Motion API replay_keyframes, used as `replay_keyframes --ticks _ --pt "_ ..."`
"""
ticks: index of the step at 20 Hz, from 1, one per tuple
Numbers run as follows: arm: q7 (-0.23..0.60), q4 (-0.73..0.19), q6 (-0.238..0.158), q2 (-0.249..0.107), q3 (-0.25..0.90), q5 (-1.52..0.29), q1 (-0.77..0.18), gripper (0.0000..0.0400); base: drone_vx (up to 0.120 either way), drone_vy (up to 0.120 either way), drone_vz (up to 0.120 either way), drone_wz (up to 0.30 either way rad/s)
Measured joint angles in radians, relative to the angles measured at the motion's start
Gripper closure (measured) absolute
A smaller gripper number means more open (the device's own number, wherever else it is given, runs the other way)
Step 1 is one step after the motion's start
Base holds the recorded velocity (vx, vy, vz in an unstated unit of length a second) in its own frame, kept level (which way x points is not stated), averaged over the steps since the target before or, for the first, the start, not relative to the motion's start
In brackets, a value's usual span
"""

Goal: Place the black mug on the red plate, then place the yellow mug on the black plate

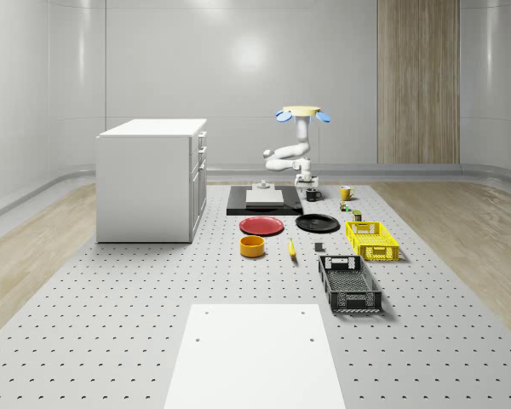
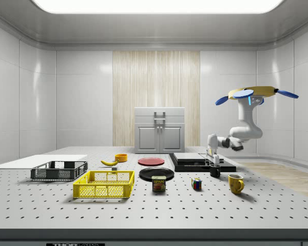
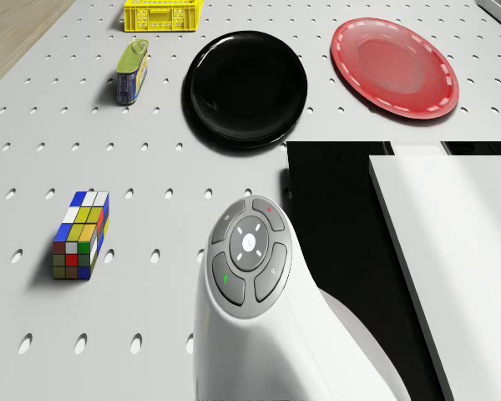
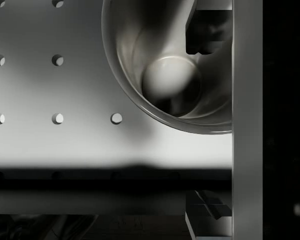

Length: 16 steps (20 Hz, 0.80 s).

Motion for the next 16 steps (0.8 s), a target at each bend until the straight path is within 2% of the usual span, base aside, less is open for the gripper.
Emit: replay_keyframes --ticks 4,6,9,12,16 --pt "0.004 0.004 0.009 -0.008 0.004 0.005 -0.008 0.0000 0.000 0.000 0.000 0.000" --pt "0.006 0.005 0.014 -0.013 0.005 0.008 -0.011 0.0114 0.000 0.000 0.000 0.000" --pt "0.009 0.007 0.020 -0.020 0.008 0.011 -0.015 0.0207 0.000 0.000 0.000 0.000" --pt "0.012 0.008 0.027 -0.026 0.010 0.015 -0.019 0.0251 0.000 0.000 0.000 0.000" --pt "0.015 0.008 0.034 -0.035 0.015 0.022 -0.023 0.0276 0.000 0.000 0.000 0.000"
